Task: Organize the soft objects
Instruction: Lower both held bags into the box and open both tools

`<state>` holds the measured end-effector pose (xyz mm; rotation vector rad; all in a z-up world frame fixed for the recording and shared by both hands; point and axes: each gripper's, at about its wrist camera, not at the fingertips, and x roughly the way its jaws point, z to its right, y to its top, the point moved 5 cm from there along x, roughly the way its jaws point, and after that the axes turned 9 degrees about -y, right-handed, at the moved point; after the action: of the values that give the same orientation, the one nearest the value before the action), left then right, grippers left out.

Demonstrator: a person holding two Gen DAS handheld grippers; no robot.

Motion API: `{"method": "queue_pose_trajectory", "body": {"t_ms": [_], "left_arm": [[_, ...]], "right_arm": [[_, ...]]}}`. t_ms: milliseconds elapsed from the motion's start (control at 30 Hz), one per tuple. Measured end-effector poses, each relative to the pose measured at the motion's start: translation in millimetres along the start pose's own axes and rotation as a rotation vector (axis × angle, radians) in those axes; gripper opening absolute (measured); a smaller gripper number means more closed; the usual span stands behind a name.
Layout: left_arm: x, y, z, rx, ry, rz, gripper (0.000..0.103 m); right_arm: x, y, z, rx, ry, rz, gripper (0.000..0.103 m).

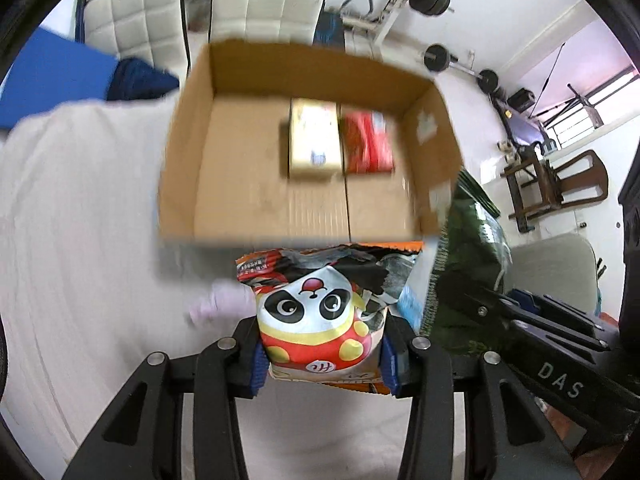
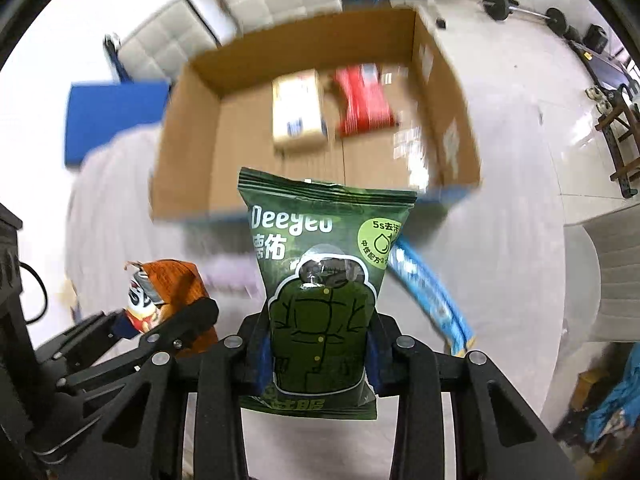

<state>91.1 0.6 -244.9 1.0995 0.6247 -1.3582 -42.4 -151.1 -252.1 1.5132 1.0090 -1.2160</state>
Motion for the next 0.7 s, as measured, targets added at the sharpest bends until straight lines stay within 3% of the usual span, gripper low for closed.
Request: {"method": "queue_pose_trajectory", "body": {"t_ms": [133, 300, 433, 700], "left_arm": [[-10.9, 50.2, -8.6, 0.020, 0.021, 0.038, 0.041], [-0.7, 99.3, -28.9, 0.009, 0.043, 0.012, 0.041], [26.3, 130.1, -52.7, -0.021, 0.068, -0.038, 0.041], [81.6, 157.6, -80.7, -0.039, 0.123, -0.145, 0.041]], "right_arm": [[-8.0, 55.6, -21.4, 0.070, 0.011, 0.040, 0.038], [34.7, 106.8, -13.5, 0.226, 0.010, 0.008, 0.038], [73.2, 123.0, -0.9, 0.320, -0.039, -0.015, 0.038], [150.6, 140.8, 10.8, 0.474, -0.088, -0.085, 0.038]]}}
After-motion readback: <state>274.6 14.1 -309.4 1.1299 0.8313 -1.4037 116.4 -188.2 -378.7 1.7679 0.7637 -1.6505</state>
